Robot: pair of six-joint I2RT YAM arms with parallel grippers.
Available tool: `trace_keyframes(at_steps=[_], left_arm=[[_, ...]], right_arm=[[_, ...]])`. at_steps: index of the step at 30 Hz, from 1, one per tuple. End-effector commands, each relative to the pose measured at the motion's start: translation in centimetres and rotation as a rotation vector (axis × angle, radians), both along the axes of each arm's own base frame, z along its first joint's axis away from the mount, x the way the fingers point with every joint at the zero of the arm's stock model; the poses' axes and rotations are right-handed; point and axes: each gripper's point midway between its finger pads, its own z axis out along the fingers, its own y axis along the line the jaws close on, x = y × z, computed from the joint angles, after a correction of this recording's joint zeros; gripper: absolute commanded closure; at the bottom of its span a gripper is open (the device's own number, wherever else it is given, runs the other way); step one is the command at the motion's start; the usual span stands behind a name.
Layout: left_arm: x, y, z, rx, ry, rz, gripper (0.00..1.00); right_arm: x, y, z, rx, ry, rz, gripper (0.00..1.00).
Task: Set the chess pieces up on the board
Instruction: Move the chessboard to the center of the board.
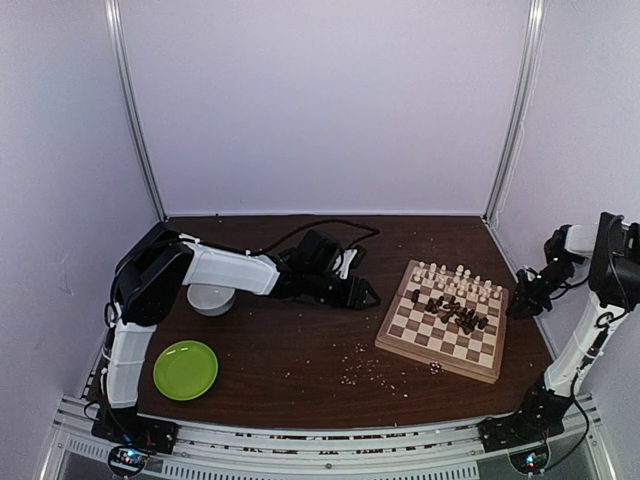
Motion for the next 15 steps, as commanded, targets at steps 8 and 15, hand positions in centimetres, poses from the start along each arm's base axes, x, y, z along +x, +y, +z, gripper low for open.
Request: trace_keyframes(at_steps=[8,15], left_arm=[[0.4,-0.3,0.4,-0.053,-0.006,-0.015,0.41],[-0.3,0.9,-0.2,-0.040,0.009,-0.008,0.41]], right_arm=[[0.6,3.1,-0.8,0.104,0.034,0.051,0.82],[1.8,7.5,-0.9,0.130,0.039,0.182,0.85]])
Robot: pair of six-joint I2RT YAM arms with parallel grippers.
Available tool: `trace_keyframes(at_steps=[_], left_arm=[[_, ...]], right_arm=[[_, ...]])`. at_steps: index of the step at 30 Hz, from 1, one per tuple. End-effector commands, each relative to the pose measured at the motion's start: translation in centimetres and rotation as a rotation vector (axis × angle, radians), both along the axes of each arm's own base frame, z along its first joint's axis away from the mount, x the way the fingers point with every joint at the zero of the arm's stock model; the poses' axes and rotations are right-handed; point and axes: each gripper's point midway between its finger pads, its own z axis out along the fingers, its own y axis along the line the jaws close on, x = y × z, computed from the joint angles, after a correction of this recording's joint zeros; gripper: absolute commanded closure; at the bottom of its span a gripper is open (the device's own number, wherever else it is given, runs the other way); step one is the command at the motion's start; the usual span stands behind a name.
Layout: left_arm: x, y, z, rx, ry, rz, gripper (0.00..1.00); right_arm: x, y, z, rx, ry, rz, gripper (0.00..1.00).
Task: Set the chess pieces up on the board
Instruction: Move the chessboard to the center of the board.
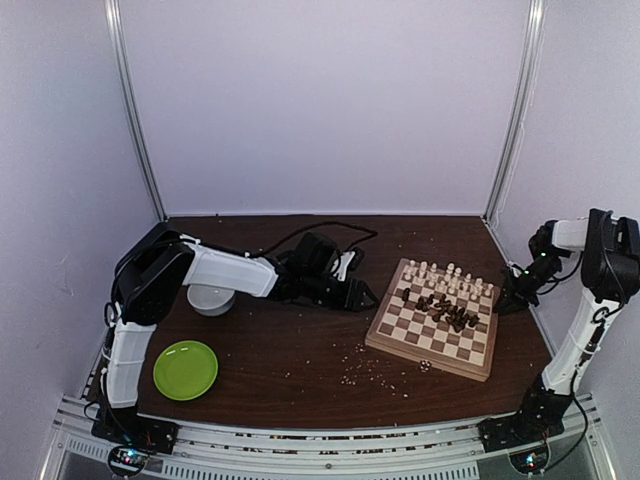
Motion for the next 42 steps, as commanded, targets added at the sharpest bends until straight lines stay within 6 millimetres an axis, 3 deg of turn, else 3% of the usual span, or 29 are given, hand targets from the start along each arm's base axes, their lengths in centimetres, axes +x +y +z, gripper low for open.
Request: trace_keyframes(at_steps=[1,15,22,28,33,38,42], left_arm=[[-0.2,0.9,0.2,-0.020,-0.004,0.005,0.41],[-3.5,6.0,-0.9,0.058,0.023,0.039,0.41],[-6.3,9.1,-1.5,0.104,0.055,0.050,0.41],[-8.5,11.2,-2.9,0.156,0.082,0.068,0.41],[-8.8,12.8,-2.6,0.183,0.074,0.112,0.41],[-8.8,14.2,-1.9,0.231,0.036,0.131,0.41],[-8.4,15.2,-1.4,0.273,-0.006,0.152,0.40]], right_arm=[[0.6,3.8,-0.8,0.055,0.023,0.093,0.85],[5.9,12.0,0.1,0.075,-0.055,0.278,0.85],[5.6,17.1,0.2,0.136,-0.057,0.379,0.84],[5.2,19.9,0.4,0.160,-0.057,0.432,0.84],[5.2,19.4,1.6,0.144,-0.086,0.427,0.83],[7.1,16.8,6.0,0.016,-0.264,0.457,0.71],[9.1,16.1,8.8,-0.145,-0.424,0.522,0.62]])
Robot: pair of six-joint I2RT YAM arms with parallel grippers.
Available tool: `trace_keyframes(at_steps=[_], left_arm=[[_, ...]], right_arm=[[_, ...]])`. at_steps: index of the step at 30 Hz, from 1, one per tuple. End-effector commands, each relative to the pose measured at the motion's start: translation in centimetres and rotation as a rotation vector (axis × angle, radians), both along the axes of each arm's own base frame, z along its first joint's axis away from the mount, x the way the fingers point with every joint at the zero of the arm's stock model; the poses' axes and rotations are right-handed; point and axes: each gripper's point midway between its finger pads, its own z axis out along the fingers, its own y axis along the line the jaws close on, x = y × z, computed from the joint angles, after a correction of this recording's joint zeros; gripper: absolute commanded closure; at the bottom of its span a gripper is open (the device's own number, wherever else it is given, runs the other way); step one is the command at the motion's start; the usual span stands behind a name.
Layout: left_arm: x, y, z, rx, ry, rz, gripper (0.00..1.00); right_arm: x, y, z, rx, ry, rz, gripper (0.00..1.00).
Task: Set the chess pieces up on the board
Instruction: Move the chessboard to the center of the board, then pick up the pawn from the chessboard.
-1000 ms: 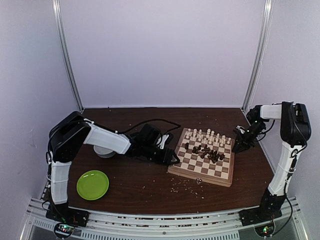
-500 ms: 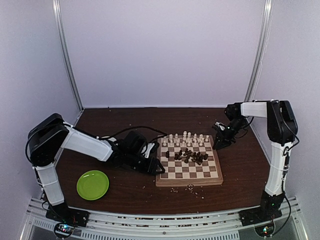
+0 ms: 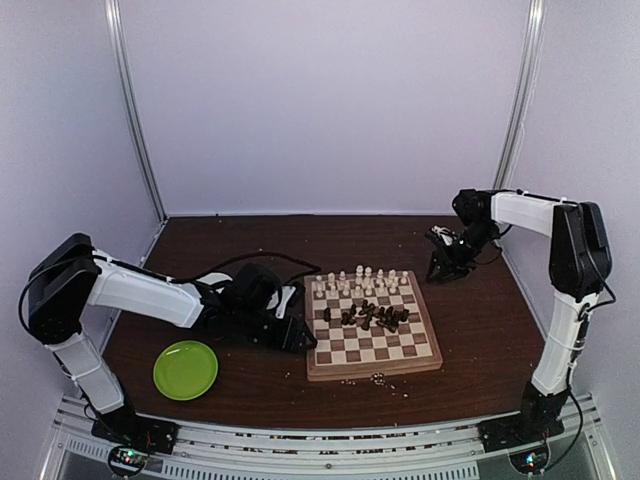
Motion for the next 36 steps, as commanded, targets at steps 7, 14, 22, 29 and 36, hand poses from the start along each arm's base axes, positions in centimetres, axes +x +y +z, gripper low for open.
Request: trace_keyframes(at_steps=[7,14,22,29,36], left_arm=[[1.5,1.3,1.8,0.071,-0.112,0.039,0.40],[2.1,0.8,2.3,0.053,-0.124,0.052,0.40],[2.2,0.8,2.3,0.052,-0.123,0.061,0.40],[2.1,0.8,2.0,0.059,-0.118,0.055,0.40],[2.0,1.0,1.7,0.064,-0.114,0.059,0.40]], right_arm=[[4.8,2.0,6.7,-0.251,-0.447,0.154,0.76],[5.3,5.9,5.5,-0.266,-0.469,0.253,0.88],[4.5,7.7,3.4,-0.280,-0.428,0.316,0.89],[3.7,7.9,2.2,-0.280,-0.398,0.340,0.87],[3.5,7.8,1.2,-0.294,-0.372,0.344,0.84]])
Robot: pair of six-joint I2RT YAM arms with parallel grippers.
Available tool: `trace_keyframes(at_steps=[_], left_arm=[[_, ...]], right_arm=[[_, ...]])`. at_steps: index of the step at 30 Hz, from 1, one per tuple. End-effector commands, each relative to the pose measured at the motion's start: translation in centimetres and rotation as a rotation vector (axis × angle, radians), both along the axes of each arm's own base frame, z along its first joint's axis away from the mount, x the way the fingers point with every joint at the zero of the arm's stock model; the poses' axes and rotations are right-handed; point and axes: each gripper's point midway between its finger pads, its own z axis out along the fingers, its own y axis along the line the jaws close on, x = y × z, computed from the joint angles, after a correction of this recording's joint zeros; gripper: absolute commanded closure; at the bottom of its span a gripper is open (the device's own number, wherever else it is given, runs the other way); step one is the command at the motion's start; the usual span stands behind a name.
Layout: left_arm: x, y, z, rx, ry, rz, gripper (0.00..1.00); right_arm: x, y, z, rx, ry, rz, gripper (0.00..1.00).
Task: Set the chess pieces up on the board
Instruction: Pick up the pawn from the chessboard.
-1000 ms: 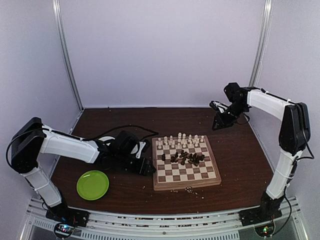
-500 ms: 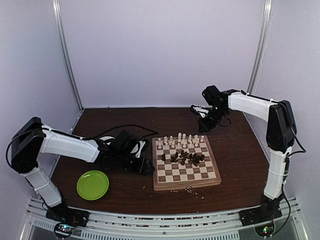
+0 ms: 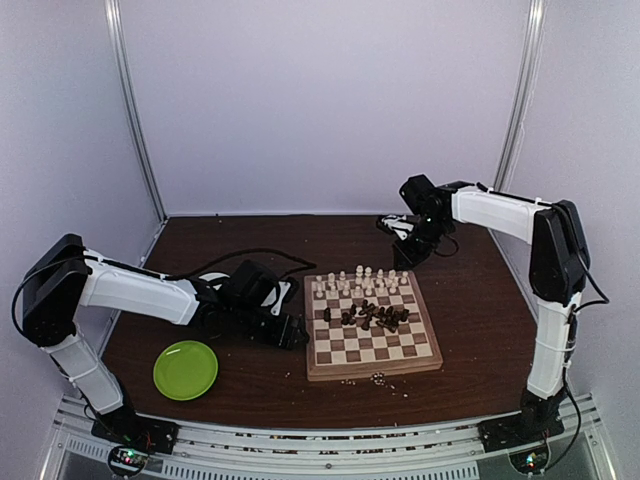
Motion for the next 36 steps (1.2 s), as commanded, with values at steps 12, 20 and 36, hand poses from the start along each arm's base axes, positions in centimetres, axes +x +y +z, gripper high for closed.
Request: trace_keyframes(at_steps=[12,20,36], left_arm=[[0.6,-0.8,1.0,-0.037,-0.032,0.007,0.40],[0.5,-0.9,0.7,-0.045,-0.025,0.008,0.40],[0.4,-1.0,0.2,-0.045,-0.012,0.005,0.40]], right_arm=[[-0.4,-0.4,-2.9,-0.062,0.061,-0.002,0.83],[-0.2,-0.2,-3.3,-0.065,0.071,-0.005,0.81],[0.0,0.4,-3.8,-0.060,0.079,0.000,0.78]])
